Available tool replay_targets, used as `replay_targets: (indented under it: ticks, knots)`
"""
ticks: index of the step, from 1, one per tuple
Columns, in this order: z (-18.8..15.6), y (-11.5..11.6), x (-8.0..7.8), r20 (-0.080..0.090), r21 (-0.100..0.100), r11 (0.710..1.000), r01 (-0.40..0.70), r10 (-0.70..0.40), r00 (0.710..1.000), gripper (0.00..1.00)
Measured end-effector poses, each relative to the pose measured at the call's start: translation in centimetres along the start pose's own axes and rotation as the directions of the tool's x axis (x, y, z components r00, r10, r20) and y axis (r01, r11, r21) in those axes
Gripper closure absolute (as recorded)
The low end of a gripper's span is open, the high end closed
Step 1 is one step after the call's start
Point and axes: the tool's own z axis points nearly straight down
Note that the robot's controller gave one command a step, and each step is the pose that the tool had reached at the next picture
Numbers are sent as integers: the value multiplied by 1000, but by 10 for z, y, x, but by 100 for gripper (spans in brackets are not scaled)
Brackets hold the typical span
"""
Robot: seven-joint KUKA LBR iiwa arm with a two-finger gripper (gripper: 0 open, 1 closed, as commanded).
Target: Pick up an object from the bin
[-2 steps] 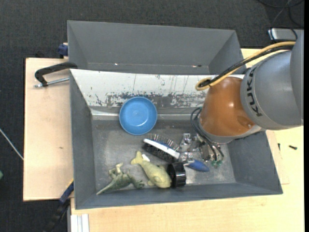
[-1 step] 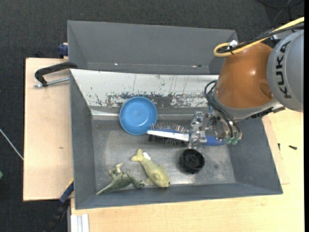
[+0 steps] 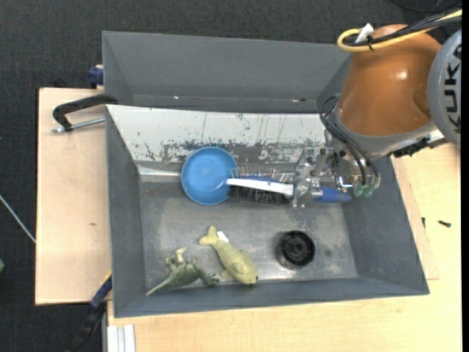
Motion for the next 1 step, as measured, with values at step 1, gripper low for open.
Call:
replay_targets:
  ticks: [1]
  knots:
    - [-43,-26,-3,-2,2,1000,1,-1,1000,100]
